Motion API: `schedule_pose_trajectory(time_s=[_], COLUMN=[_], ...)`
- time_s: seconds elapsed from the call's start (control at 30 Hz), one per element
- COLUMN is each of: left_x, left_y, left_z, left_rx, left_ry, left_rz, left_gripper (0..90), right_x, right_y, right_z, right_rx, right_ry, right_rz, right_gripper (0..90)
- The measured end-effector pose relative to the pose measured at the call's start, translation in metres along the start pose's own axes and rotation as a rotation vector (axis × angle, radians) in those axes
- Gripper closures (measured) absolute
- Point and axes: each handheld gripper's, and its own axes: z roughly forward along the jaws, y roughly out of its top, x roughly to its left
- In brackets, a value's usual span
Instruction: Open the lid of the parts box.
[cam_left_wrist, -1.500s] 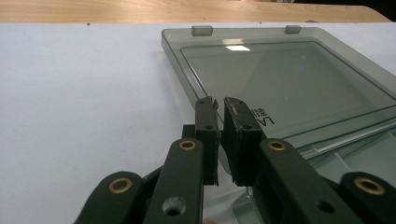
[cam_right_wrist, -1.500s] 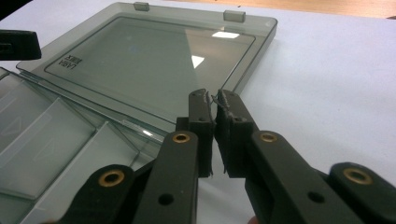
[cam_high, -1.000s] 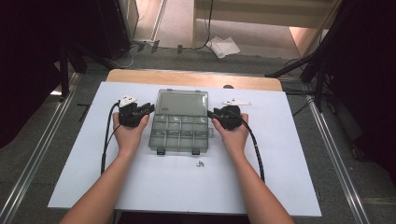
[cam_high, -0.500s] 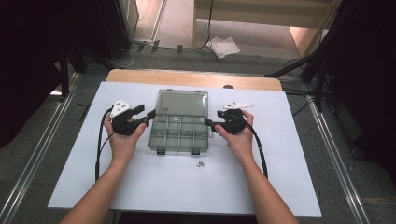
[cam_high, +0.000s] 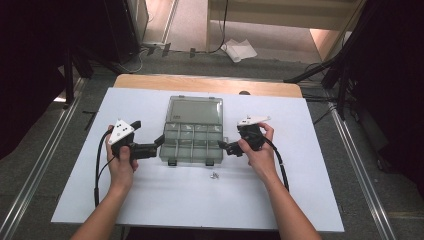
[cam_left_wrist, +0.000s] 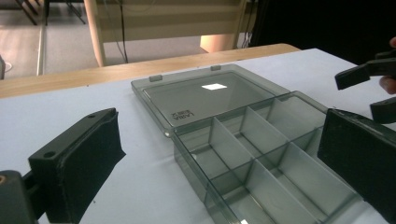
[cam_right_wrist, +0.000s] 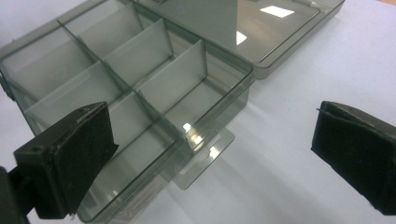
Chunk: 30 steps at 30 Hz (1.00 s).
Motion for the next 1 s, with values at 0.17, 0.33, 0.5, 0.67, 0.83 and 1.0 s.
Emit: schedule_pose_trajectory(time_s=[0.17,0.33,0.5,0.67,0.83,1.0], left_x=[-0.001,-0.001,-0.001,-0.001,0.0,0.0], left_y=[-0.004,-0.011,-0.017,-0.025,-0.028,-0.031], left_z=[-0.013,-0.023,-0.036,-0.046,-0.055,-0.064], left_rx=[-0.021,-0.03,-0.029,-0.033,-0.051,-0.057], left_ry=[-0.026,-0.016,0.0,0.009,0.012,0.012], left_rz=[-0.002,0.002,0.017,0.015,0.007,0.005], left_gripper=[0.0,0.0,0.0,0.0,0.0,0.0], right_x=[0.005,0.01,0.012,0.013,0.017,0.021], right_y=[0.001,-0.001,-0.006,-0.01,-0.012,-0.014], right_z=[-0.004,-0.007,-0.014,-0.02,-0.025,-0.028], right_rx=[0.012,0.026,0.037,0.045,0.054,0.068], right_ry=[0.01,0.029,0.048,0.055,0.068,0.084], right_rz=[-0.015,-0.029,-0.039,-0.052,-0.063,-0.074], right_gripper=[0.0,0.0,0.0,0.0,0.0,0.0])
